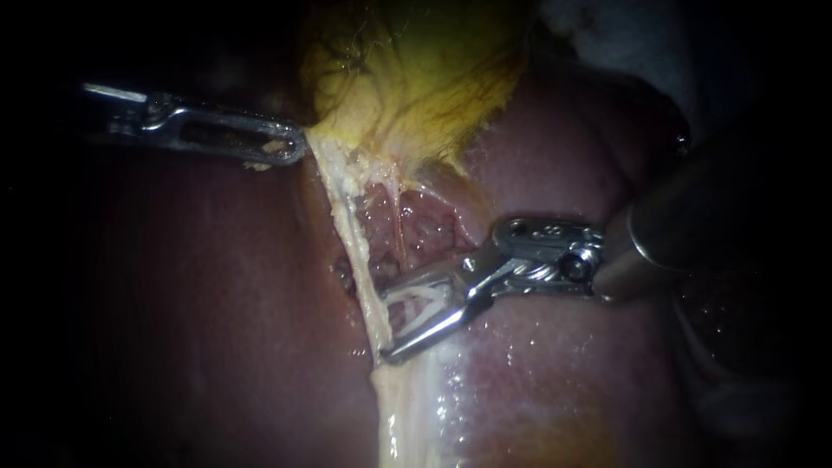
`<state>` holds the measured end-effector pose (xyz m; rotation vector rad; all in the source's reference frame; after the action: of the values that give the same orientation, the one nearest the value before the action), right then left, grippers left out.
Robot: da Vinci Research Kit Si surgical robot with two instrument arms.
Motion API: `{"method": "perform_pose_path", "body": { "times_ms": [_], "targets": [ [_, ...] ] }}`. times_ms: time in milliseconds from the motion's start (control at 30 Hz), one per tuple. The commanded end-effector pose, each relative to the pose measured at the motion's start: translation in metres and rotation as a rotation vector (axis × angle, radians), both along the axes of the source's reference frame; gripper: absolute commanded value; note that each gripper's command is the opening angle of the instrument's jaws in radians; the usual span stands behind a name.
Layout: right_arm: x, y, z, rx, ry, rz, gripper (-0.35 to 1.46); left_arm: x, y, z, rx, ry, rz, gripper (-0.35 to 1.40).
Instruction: Clipping first clip left tube
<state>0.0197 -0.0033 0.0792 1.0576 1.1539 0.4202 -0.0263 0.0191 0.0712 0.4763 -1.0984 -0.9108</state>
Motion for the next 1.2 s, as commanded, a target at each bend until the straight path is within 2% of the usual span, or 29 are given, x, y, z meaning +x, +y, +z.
{"method": "perform_pose_path", "body": {
  "times_ms": [33,167,333,567,800,900,1200],
  "targets": [
    [0.0002,0.0000,0.0000,0.001,0.007,-0.005,0.56,0.0000,0.0000,0.0000,0.000,0.000,0.000,-0.35],
    [0.0010,0.0000,0.0000,0.022,0.040,-0.021,0.56,0.0000,0.0000,0.0000,0.000,0.000,0.000,-0.35],
    [0.0014,-0.0005,-0.0006,0.052,0.108,-0.033,0.55,0.0002,0.0000,0.0000,0.000,-0.001,0.001,-0.35],
    [0.0016,-0.0014,-0.0022,0.069,0.152,-0.067,0.53,0.0002,0.0000,0.0000,0.001,-0.001,0.001,-0.35],
    [0.0018,-0.0013,-0.0036,0.082,0.180,-0.096,0.47,0.0002,0.0000,-0.0001,0.001,-0.001,0.001,-0.35],
    [0.0017,-0.0012,-0.0037,0.083,0.180,-0.097,0.40,0.0002,0.0001,-0.0001,0.001,-0.001,0.001,-0.35],
    [0.0016,-0.0012,-0.0036,0.083,0.181,-0.098,0.01,0.0002,0.0001,-0.0001,0.001,-0.001,0.001,-0.35]
  ]
}}
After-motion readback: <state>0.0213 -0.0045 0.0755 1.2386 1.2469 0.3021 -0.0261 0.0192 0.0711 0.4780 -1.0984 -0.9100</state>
